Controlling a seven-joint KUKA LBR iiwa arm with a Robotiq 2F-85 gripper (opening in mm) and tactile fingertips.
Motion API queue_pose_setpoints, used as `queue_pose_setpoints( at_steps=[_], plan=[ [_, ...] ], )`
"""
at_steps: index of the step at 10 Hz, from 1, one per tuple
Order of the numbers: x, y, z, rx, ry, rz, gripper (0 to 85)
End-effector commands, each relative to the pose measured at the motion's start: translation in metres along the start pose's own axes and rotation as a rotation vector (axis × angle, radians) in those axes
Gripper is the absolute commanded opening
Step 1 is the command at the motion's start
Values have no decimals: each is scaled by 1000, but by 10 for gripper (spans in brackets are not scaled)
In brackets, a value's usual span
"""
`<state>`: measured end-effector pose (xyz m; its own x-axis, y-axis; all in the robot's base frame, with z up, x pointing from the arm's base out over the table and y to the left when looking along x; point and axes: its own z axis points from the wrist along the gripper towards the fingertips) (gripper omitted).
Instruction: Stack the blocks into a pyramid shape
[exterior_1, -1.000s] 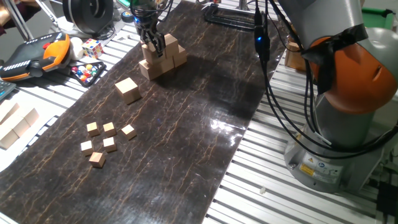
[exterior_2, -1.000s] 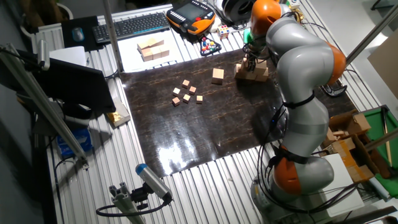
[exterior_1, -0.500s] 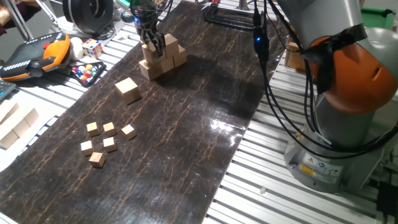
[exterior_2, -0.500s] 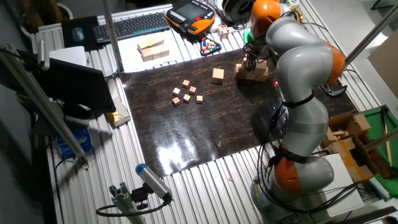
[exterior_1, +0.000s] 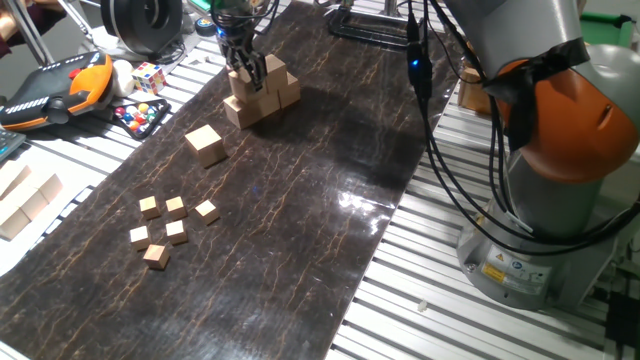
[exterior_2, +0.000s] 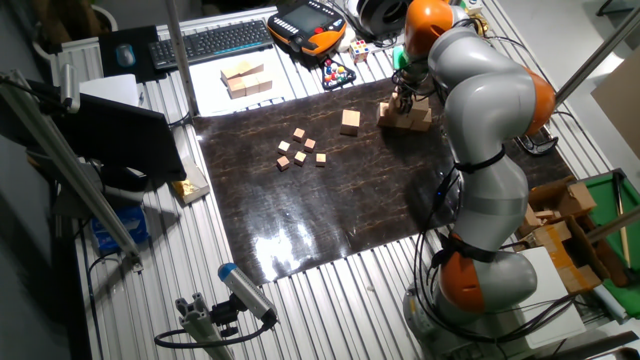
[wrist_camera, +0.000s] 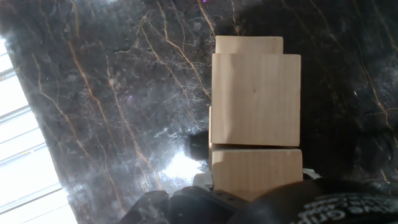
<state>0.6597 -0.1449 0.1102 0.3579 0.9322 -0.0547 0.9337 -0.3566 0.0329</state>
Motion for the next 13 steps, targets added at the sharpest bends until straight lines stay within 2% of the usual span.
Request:
queue_pose_setpoints(
  at_steps=[1, 11, 13],
  plan=[
    [0, 0, 0, 0, 0, 0, 7],
    [-2, 0, 1, 6, -1, -15, 7],
    [-2, 0, 2, 4, 5, -6, 50]
  ],
)
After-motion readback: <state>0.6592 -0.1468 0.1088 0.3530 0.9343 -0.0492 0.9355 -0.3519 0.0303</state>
